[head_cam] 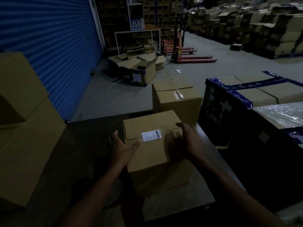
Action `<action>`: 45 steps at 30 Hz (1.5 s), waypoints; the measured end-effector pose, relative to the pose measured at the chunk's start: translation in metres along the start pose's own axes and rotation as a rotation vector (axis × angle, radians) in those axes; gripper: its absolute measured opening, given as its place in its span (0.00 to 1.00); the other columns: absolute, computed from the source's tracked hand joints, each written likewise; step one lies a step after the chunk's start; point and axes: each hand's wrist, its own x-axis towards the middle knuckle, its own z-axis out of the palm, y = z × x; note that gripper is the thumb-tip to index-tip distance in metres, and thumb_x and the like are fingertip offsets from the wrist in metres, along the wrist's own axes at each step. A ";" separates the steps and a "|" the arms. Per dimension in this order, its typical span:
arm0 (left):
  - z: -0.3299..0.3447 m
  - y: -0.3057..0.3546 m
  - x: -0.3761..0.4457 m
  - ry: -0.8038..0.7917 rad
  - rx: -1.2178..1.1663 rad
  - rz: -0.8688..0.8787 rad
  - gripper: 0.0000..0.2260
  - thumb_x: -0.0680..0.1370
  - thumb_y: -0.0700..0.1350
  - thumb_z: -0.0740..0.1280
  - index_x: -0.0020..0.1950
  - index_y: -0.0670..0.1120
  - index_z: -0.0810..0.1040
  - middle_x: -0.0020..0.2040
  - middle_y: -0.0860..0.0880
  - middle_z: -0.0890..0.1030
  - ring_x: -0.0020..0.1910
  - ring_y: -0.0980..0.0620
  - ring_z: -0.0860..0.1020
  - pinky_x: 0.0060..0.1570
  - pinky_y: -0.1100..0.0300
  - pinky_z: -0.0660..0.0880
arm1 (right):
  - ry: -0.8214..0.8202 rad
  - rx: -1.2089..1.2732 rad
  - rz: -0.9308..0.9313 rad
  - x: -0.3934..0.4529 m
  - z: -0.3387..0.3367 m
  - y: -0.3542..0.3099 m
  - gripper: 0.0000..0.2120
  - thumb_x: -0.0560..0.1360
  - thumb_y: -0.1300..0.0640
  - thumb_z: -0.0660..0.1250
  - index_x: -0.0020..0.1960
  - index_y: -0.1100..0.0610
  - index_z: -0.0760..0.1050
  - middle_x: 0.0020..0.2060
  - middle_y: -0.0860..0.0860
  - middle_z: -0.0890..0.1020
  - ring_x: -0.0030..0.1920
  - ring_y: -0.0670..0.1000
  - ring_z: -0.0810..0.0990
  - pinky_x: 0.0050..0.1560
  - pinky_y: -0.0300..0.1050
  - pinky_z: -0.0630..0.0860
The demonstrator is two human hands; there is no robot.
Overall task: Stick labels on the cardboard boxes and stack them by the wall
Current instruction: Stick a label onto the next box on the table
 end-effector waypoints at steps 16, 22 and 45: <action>0.031 -0.001 0.081 -0.268 0.322 0.471 0.50 0.66 0.69 0.74 0.80 0.51 0.57 0.82 0.53 0.49 0.80 0.54 0.45 0.76 0.49 0.51 | -0.021 0.087 0.090 0.013 0.061 -0.036 0.12 0.75 0.49 0.70 0.57 0.44 0.74 0.50 0.37 0.76 0.52 0.40 0.75 0.52 0.39 0.75; 0.031 -0.002 0.079 -0.246 0.318 0.488 0.50 0.65 0.71 0.73 0.80 0.52 0.58 0.82 0.53 0.49 0.80 0.53 0.45 0.77 0.44 0.54 | -0.127 0.427 0.206 0.021 0.046 -0.033 0.08 0.75 0.55 0.71 0.53 0.48 0.76 0.49 0.42 0.83 0.49 0.38 0.82 0.49 0.39 0.81; 0.032 -0.006 0.080 -0.222 0.303 0.500 0.48 0.65 0.73 0.71 0.78 0.51 0.63 0.82 0.52 0.51 0.80 0.52 0.46 0.77 0.45 0.55 | 0.018 0.136 0.273 0.018 0.068 -0.043 0.10 0.75 0.55 0.71 0.57 0.51 0.77 0.53 0.44 0.78 0.47 0.34 0.74 0.44 0.24 0.70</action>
